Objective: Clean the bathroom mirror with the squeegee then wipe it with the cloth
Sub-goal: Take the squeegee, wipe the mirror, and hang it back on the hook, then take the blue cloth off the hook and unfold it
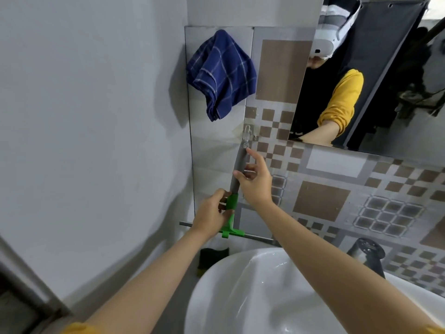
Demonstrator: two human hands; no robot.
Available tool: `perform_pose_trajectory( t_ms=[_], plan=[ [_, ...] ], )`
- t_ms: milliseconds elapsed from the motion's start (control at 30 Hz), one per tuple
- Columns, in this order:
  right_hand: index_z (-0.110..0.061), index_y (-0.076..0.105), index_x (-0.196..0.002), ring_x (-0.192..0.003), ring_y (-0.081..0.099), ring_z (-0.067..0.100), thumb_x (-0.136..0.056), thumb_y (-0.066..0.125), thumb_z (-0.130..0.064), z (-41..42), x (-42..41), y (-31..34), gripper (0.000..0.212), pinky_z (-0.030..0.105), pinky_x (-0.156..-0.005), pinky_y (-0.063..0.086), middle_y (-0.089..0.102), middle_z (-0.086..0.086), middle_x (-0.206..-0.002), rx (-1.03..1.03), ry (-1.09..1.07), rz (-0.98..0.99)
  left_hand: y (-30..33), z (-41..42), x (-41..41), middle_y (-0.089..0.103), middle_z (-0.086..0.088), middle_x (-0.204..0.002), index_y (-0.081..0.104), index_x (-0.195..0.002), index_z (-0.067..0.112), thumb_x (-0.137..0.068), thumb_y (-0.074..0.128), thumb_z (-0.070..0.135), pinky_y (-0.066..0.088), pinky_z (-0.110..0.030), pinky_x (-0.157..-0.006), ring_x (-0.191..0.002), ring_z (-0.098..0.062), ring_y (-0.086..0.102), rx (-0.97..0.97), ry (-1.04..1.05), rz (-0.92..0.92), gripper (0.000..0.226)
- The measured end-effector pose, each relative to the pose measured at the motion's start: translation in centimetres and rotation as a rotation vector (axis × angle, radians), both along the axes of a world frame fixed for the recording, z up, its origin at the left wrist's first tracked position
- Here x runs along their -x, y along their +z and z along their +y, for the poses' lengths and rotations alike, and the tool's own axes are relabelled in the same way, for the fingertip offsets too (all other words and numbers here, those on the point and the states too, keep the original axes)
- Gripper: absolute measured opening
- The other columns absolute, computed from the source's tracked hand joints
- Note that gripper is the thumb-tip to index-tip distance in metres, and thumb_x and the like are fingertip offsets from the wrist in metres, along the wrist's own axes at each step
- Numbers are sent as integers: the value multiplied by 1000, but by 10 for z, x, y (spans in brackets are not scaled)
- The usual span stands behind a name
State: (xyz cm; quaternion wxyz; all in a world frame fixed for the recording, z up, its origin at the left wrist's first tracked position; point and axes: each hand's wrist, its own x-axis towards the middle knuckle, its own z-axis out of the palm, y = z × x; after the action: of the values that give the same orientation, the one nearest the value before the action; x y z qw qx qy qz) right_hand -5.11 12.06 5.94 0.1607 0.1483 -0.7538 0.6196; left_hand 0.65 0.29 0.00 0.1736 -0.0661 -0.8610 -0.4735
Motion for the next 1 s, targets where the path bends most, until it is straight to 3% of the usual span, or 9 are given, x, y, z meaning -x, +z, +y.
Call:
perform_pose_trajectory(
  t_ms=[100,167,367,467,533,667,767,867,1000],
  plan=[
    [-23,45,-135,-96,61,19,-82,69,-2,-1,3,0,62,24,-77,55,59,3,-105,5,1,-24,1,0,1,62,6,-99,54,-102,18,-82,68,13,51,-16,-75,-90,-10,60,-14,0,-3,25],
    [-25,44,-135,-97,60,19,-83,68,-2,-1,4,-1,62,19,-72,52,58,3,-106,5,5,-21,0,1,3,61,5,-99,54,-102,17,-82,68,12,53,-19,-76,-90,-12,61,-15,1,-9,25],
    [-30,44,-135,-99,59,19,-84,67,-1,2,6,-4,63,30,-82,56,58,5,-111,-15,10,-17,-1,6,8,61,2,-98,52,-101,17,-82,67,12,56,-32,-78,-89,-17,62,-10,9,-24,25],
    [-31,44,-135,-102,59,19,-85,66,-2,4,6,-2,62,20,-75,55,58,6,-113,-21,14,-25,-1,6,10,63,-1,-100,51,-104,17,-82,66,13,56,-36,-80,-91,-19,63,-20,10,-34,27],
    [-30,44,-136,-103,58,17,-86,66,-3,6,4,-1,61,16,-72,52,57,6,-117,-48,10,-21,1,6,9,64,-2,-103,51,-106,17,-84,64,13,55,-31,-79,-94,-20,63,-37,8,-38,26],
    [-31,49,-131,-106,58,17,-85,68,-14,9,0,6,53,31,-89,54,51,1,-131,-153,-10,66,12,6,7,62,-2,-109,53,-115,14,-87,61,12,47,-17,-78,-101,-15,58,-19,25,18,29],
    [-25,54,-127,-104,53,11,-86,68,-18,12,-4,30,44,15,-82,45,50,0,-125,-134,-68,126,32,0,9,63,-4,-107,55,-116,15,-86,62,8,47,-10,-77,-99,-14,60,-37,61,121,31],
    [-21,58,-121,-95,55,8,-87,66,-16,13,-6,68,35,20,-83,49,56,-2,-112,-87,-101,256,69,-6,9,63,1,-98,58,-111,10,-84,63,9,48,-8,-74,-89,-13,62,-58,101,295,27],
    [-17,60,-119,-89,57,1,-88,64,-15,6,-1,125,31,22,-83,51,61,0,-105,-22,-90,359,146,-15,9,63,4,-87,62,-99,8,-85,60,13,52,-20,-63,-75,-12,62,-27,248,688,15]
  ],
)
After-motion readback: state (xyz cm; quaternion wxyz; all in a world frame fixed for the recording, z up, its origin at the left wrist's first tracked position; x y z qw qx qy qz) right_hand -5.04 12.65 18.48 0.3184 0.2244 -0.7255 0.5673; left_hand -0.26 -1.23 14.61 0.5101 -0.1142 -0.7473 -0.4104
